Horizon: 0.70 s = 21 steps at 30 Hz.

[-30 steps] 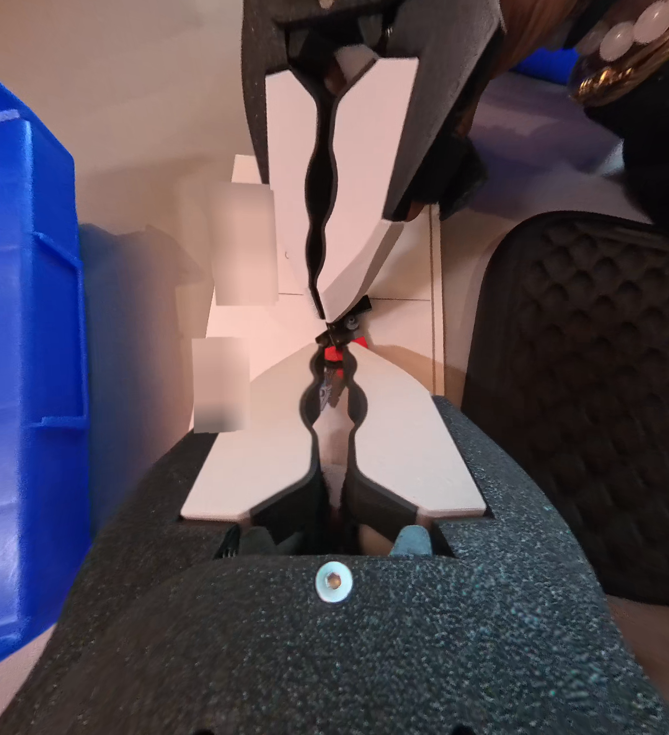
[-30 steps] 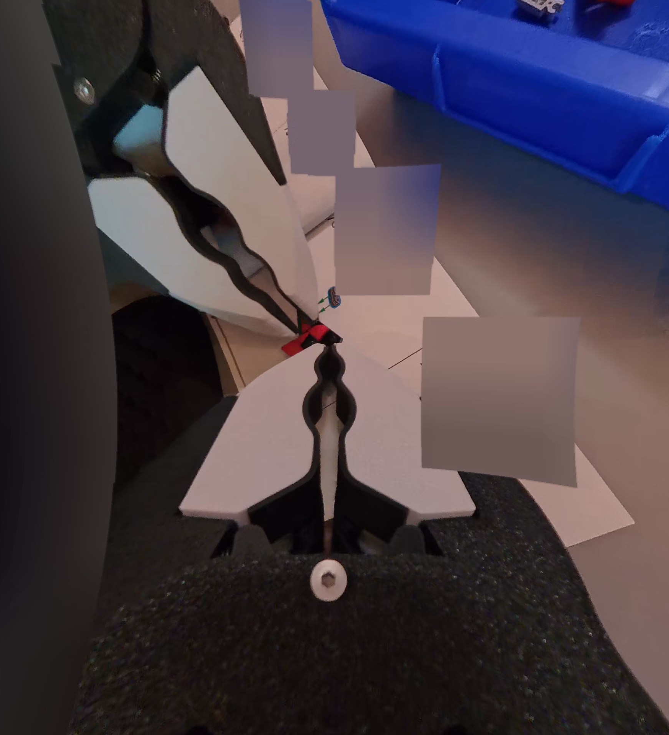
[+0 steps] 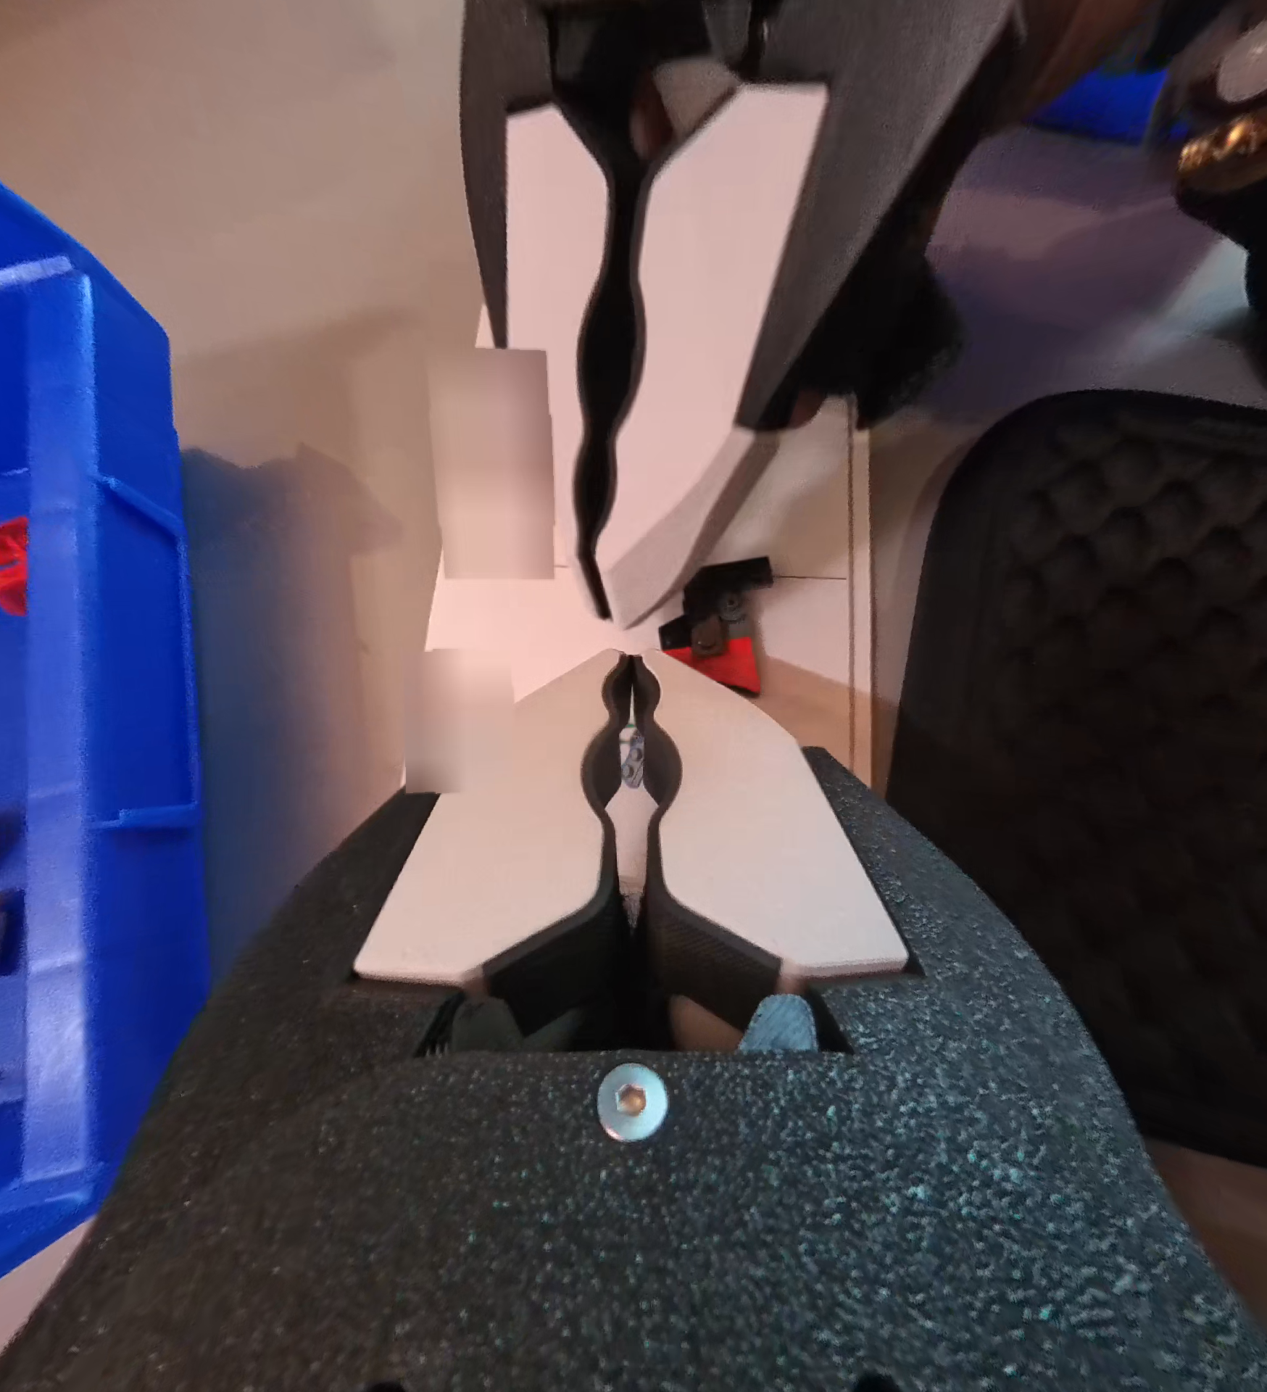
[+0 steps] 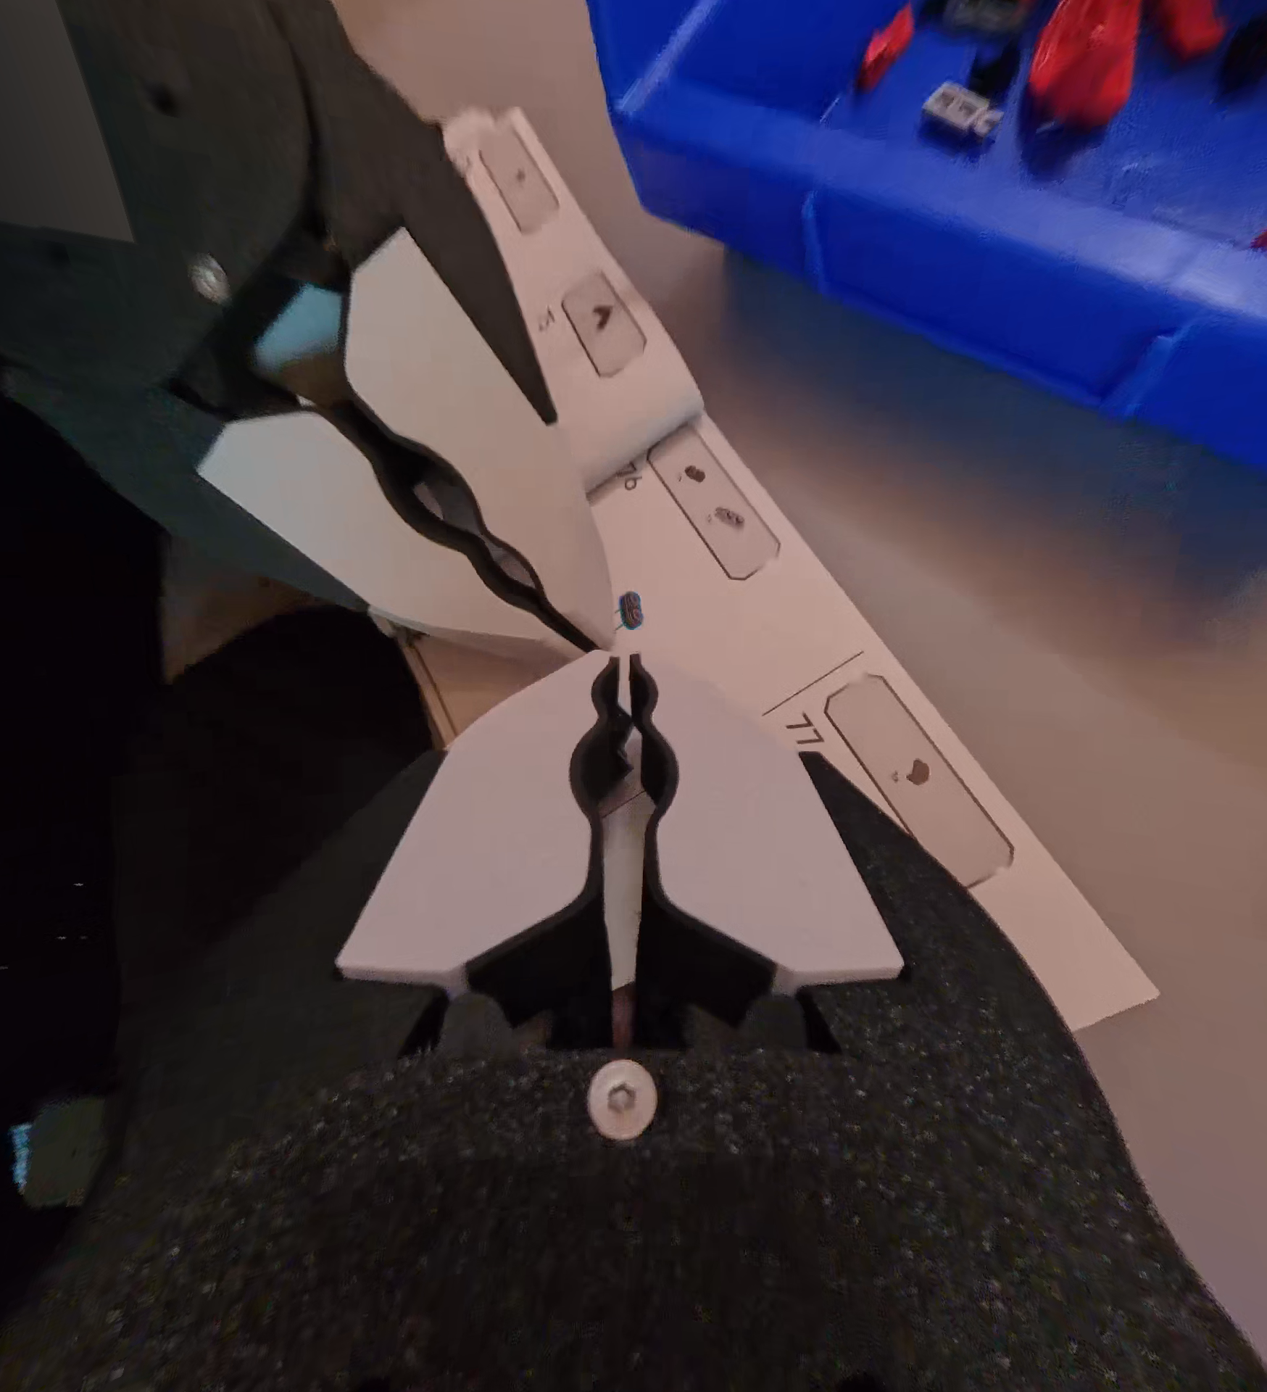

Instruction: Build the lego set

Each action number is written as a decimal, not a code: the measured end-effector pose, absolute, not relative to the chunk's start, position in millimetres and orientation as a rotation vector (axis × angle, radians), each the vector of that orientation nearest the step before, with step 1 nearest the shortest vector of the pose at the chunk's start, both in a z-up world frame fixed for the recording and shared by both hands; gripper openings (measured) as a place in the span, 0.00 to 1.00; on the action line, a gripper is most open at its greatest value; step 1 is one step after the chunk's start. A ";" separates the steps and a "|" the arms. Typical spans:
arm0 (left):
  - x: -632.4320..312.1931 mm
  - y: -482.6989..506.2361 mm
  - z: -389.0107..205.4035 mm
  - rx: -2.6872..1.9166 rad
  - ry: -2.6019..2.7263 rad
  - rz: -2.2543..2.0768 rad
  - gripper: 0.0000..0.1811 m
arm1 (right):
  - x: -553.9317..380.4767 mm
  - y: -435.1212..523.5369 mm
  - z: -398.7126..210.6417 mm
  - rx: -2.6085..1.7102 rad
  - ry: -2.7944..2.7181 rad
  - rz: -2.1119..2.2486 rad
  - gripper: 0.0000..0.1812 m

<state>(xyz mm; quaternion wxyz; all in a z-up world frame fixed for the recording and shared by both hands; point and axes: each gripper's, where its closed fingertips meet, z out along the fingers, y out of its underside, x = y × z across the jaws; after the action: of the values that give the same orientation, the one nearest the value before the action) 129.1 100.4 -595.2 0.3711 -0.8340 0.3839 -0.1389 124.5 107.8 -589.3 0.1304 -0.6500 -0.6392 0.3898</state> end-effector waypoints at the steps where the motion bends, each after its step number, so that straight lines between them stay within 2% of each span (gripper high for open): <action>1: 130.0 99.6 -594.8 -2.137 0.997 -0.352 0.00 | 126.9 110.8 -586.6 -1.904 -1.828 1.141 0.02; 5: 138.5 97.1 -594.6 -2.099 1.034 -0.361 0.00 | 142.8 117.7 -590.3 -1.995 -1.741 1.113 0.02; 9: 143.2 96.4 -594.2 -2.079 1.053 -0.339 0.00 | 151.6 106.9 -594.4 -2.087 -1.594 1.212 0.07; 21: 149.8 94.5 -599.6 -2.098 1.053 -0.399 0.00 | 151.7 103.0 -603.5 -2.161 -1.486 1.329 0.03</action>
<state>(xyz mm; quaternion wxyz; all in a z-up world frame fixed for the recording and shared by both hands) 149.8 94.5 -599.6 0.3712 -0.8182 0.4105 -0.1556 151.7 103.0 -603.5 0.1004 -0.7312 -0.5030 0.4498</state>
